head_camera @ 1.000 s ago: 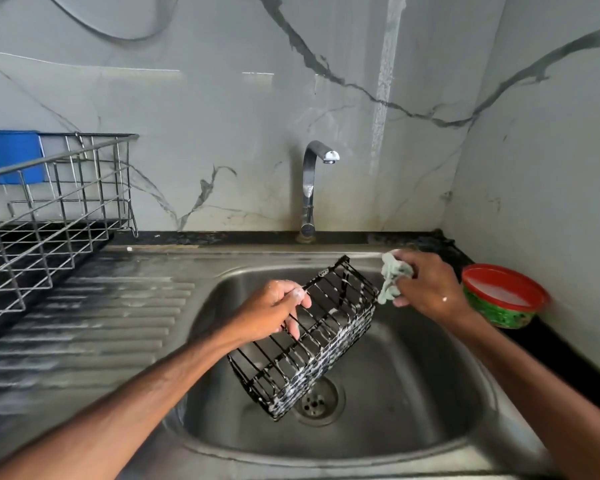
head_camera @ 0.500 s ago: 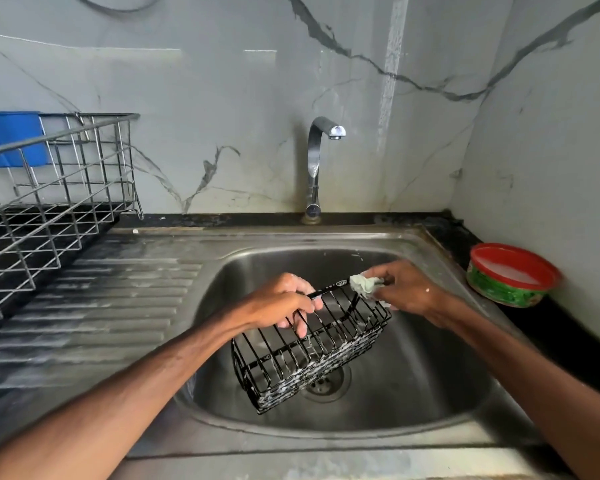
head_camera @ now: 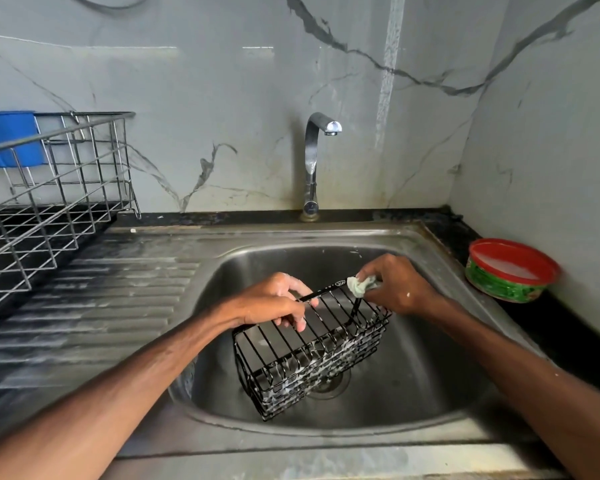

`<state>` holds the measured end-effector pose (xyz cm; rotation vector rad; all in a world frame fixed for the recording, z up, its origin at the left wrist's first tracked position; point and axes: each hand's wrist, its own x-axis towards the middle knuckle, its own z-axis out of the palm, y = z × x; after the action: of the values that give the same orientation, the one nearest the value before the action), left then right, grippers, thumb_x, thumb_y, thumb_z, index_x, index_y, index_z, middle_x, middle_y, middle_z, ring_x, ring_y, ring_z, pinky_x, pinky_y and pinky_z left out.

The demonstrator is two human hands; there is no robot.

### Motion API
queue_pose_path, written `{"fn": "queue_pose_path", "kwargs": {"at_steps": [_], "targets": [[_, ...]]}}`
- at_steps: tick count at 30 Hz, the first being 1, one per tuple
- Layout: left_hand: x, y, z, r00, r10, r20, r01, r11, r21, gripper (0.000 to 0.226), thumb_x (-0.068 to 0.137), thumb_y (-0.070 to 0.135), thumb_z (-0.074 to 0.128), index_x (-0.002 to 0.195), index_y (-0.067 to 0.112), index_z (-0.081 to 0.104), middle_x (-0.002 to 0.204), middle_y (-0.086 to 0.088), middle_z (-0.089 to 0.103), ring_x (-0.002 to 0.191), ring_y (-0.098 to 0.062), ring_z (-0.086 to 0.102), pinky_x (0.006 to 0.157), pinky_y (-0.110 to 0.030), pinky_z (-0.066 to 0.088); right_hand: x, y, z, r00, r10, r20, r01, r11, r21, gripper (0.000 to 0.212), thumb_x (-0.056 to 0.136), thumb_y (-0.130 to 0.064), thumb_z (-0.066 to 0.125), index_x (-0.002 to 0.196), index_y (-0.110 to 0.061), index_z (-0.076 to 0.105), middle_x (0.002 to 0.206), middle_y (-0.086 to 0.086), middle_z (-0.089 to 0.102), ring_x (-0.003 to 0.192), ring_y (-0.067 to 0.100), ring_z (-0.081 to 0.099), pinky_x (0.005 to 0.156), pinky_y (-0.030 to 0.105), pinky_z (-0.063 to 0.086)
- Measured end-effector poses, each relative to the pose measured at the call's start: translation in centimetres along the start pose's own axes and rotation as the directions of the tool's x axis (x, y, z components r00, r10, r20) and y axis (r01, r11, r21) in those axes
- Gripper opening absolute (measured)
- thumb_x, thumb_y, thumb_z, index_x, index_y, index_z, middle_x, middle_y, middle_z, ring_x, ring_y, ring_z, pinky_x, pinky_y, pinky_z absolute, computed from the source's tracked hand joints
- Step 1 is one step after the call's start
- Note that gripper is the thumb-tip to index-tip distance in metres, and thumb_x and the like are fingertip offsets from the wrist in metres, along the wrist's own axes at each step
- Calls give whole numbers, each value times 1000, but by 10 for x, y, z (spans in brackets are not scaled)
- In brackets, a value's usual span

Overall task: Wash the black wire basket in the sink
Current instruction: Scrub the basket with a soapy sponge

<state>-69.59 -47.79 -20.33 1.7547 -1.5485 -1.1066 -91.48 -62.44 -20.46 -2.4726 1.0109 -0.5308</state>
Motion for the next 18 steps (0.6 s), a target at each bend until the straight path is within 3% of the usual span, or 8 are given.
{"fn": "queue_pose_path", "kwargs": {"at_steps": [3,6,10,12,14,18], "targets": [[0,-7,-10,1000,-5,5,5,999,-47,51,76,12,73,126,14,64,96,-9,80,83,-14,67,76,-32,53,-2,7,-8,1000,0,2,0,1000,4,24,79,-7,78,103,-14,79,91,1,76,64,0,63,50,9,44],[1,-11,-18,999,0,39,4,994,-106,46,88,3,68,133,5,63,108,-6,79,92,-12,68,78,-30,53,-3,17,-15,1000,16,6,-16,1000,0,24,81,-7,78,104,-14,78,89,-2,74,65,1,63,51,12,47],[-4,-19,-35,980,-151,133,157,987,-33,40,99,39,65,131,15,67,120,2,77,108,-15,69,88,-30,53,-2,29,-21,998,51,-27,-51,999,-17,25,82,-8,79,107,-13,78,94,4,76,69,8,66,53,11,46],[-8,-25,-43,942,-274,193,279,960,2,52,102,58,49,131,20,69,127,0,74,112,-20,66,97,-36,51,-2,34,-20,995,85,-53,-84,996,20,26,81,-7,79,106,-12,78,88,4,75,59,3,63,47,10,43],[-10,-34,-53,902,-336,271,370,925,-83,68,96,70,47,136,18,67,135,-9,69,108,-23,63,104,-43,48,-2,37,-18,990,117,-77,-110,990,89,25,81,-4,79,104,-10,78,80,7,73,44,0,58,40,11,40],[-16,-42,-65,875,-289,389,394,891,-224,72,89,56,57,149,16,54,126,-15,65,119,-34,55,107,-51,43,-2,39,-14,978,178,-104,-157,970,184,25,81,-1,78,105,-7,77,72,8,71,37,-1,54,36,15,40]]}}
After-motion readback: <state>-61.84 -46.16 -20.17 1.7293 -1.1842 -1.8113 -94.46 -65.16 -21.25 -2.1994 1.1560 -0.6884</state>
